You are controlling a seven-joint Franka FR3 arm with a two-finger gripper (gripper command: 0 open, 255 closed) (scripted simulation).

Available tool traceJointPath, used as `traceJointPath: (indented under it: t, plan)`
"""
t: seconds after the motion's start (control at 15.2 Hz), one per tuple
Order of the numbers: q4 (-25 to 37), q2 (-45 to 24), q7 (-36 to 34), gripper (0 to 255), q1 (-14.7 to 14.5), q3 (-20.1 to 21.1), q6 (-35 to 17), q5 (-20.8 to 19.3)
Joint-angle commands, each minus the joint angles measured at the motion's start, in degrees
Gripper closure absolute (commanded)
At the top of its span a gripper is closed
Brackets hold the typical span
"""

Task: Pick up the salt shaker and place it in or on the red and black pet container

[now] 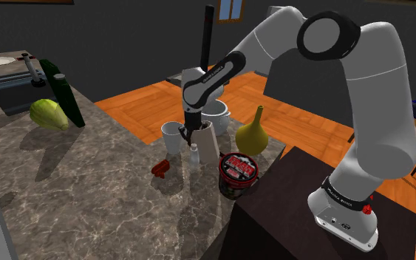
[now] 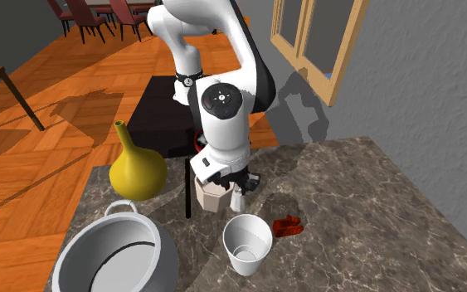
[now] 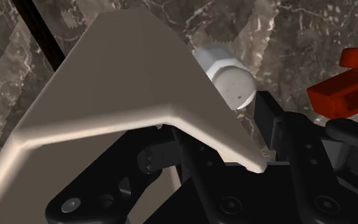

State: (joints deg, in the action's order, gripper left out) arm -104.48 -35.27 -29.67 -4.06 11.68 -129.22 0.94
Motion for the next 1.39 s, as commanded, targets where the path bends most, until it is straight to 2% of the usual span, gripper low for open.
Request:
traceJointPath:
  t: [0.0, 1.32]
  plan:
    - [-0.3, 1.3, 0.1, 255, 0.2, 0.1, 0.9, 0.2]
    - [1.6, 11.0, -0.2, 255, 1.1, 1.2, 12.4, 1.7]
